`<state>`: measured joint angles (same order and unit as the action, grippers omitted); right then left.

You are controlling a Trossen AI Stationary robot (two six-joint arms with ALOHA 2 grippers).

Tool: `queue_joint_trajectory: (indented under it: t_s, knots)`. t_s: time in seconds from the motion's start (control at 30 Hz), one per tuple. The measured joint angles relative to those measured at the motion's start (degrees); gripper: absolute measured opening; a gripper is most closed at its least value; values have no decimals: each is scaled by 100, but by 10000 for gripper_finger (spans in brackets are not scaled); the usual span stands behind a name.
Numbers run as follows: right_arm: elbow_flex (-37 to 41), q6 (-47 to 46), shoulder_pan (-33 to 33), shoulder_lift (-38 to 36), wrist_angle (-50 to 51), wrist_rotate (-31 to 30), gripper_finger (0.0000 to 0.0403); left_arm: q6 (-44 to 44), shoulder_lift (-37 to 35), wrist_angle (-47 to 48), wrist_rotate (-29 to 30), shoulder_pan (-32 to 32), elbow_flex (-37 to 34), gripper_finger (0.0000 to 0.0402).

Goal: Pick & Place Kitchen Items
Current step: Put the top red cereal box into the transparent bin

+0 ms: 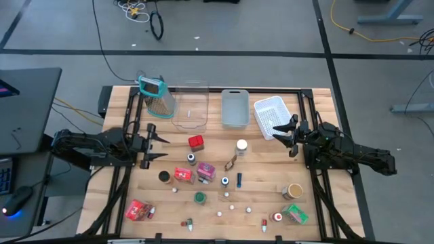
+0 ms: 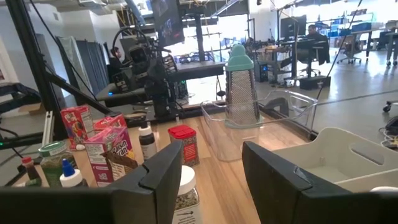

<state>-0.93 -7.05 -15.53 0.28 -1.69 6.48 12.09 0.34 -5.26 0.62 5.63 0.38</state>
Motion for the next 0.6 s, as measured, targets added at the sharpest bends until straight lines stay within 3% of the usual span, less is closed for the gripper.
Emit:
queue_joint_trajectory:
  t_s: [0.2, 0.4, 0.6]
  knots:
    - [-1, 77, -1, 1, -2, 0, 178, -226, -1, -294, -407, 1, -2, 229]
    - [-2, 970, -2, 1, -48, -111, 178, -372, 0, -493, -626, 2, 0, 229]
    - [0, 2359, -4, 2, -1058, -1788, 178, -1076, 0, -484, -606, 1, -1, 229]
